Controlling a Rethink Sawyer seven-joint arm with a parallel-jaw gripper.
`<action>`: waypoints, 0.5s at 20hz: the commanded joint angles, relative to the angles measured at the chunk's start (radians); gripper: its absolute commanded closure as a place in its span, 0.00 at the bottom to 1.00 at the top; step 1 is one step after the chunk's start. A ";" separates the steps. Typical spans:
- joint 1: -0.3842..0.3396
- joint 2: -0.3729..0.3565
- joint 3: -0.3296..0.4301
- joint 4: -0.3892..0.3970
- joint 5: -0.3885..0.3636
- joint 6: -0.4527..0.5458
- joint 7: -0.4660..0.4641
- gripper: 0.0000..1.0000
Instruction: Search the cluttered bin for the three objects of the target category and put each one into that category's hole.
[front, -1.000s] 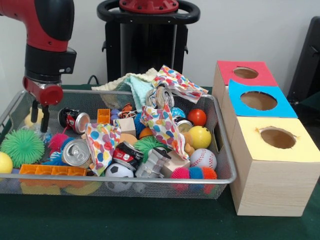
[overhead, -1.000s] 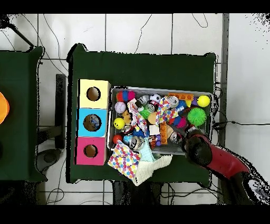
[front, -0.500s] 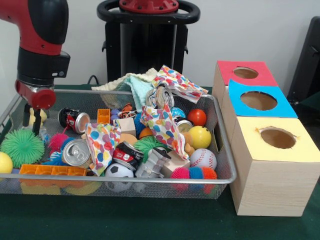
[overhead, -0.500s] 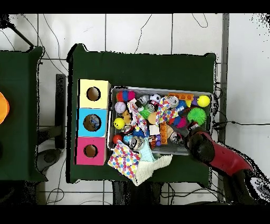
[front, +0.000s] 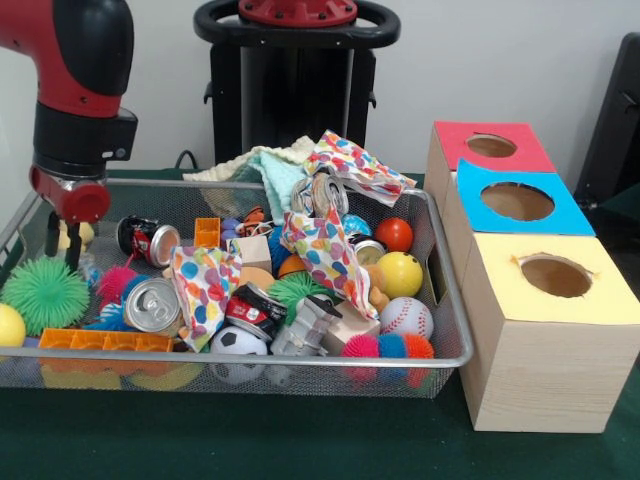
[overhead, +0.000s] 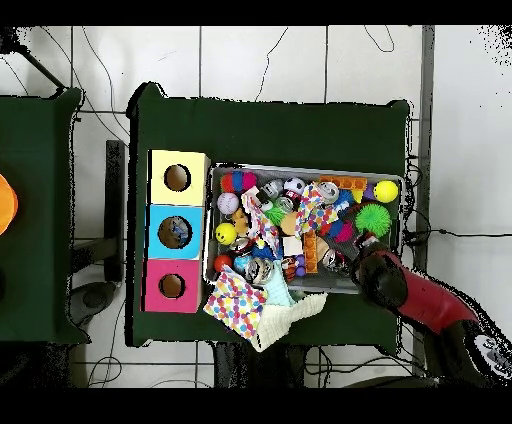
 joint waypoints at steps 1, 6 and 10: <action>-0.031 0.031 0.081 -0.056 -0.054 0.043 -0.014 0.00; -0.068 0.010 0.136 -0.012 -0.064 0.100 -0.042 0.00; -0.076 0.008 0.147 -0.005 -0.074 0.102 -0.039 0.00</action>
